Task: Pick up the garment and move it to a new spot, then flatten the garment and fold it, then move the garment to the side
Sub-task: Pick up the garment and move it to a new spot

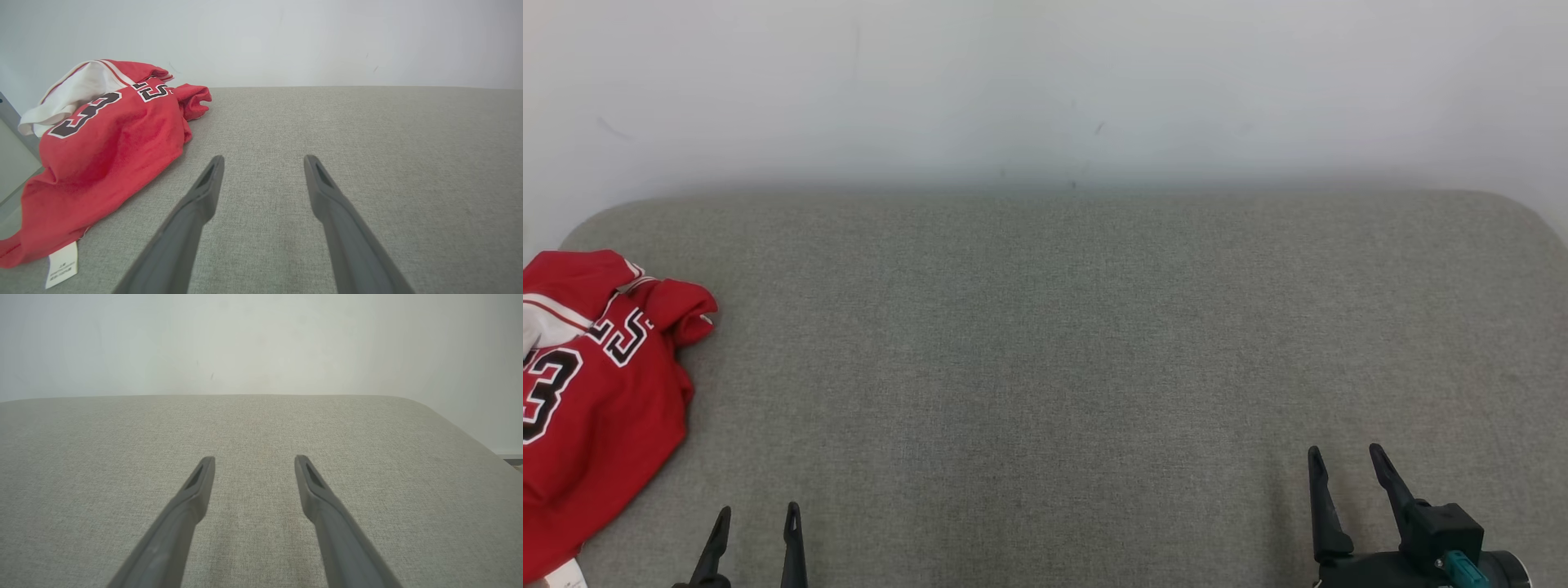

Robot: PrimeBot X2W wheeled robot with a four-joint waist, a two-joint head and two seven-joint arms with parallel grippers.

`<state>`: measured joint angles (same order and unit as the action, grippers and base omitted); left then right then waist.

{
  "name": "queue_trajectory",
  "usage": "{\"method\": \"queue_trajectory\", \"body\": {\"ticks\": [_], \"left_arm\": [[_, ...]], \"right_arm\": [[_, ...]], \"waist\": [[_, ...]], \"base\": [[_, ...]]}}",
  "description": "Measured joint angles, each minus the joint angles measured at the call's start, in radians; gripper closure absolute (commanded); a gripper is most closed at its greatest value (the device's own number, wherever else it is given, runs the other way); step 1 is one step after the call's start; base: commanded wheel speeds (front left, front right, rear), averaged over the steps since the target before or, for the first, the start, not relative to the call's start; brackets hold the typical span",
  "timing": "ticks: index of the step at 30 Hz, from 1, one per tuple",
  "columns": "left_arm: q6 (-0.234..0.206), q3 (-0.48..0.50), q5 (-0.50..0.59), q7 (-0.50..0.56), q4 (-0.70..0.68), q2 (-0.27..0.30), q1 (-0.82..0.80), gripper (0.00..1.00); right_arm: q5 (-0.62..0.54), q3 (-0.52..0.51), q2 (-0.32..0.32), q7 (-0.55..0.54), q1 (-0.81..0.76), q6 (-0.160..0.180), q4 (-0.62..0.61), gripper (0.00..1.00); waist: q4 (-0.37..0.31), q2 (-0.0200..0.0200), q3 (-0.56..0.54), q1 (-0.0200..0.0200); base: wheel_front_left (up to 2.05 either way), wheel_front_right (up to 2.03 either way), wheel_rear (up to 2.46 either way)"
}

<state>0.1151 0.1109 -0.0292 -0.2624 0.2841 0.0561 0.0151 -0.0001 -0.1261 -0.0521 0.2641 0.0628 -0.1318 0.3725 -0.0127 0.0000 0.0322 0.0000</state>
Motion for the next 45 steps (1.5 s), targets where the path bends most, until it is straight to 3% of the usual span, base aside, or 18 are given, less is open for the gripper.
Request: {"method": "queue_trajectory", "body": {"ticks": [7, 14, 33, 42, 45], "left_arm": [[-0.009, 0.009, 0.000, 0.000, 0.006, -0.001, -0.004, 0.00], [-0.010, 0.013, -0.006, 0.000, 0.011, -0.002, -0.007, 0.00], [-0.021, 0.108, -0.016, 0.000, 0.004, 0.000, 0.030, 0.00], [-0.062, 0.174, -0.058, 0.000, -0.047, -0.003, 0.094, 0.00], [-0.068, 0.178, -0.074, 0.000, -0.054, -0.003, 0.102, 0.00]], "right_arm": [[-0.007, 0.020, 0.000, 0.000, 0.000, 0.000, 0.001, 0.00], [0.002, 0.051, 0.001, 0.000, 0.002, 0.000, 0.006, 0.00], [0.009, 0.121, 0.000, 0.000, 0.005, 0.000, 0.013, 0.00], [0.016, 0.232, -0.002, 0.000, 0.092, 0.000, 0.068, 0.00], [0.018, 0.243, -0.005, 0.000, 0.105, 0.000, 0.077, 0.00]], "waist": [[0.022, 0.0000, 0.003, 0.0000], [0.087, 0.0001, 0.004, 0.0000], [0.445, 0.0000, 0.010, 0.0000], [0.552, 0.0000, 0.031, 0.0000], [0.561, 0.0000, 0.037, 0.0000]], "base": [[0.00, 0.00, 0.00], [0.00, 0.00, 0.00], [0.00, 0.00, 0.00], [0.00, 0.00, 0.00], [0.00, 0.00, 0.00]]}}
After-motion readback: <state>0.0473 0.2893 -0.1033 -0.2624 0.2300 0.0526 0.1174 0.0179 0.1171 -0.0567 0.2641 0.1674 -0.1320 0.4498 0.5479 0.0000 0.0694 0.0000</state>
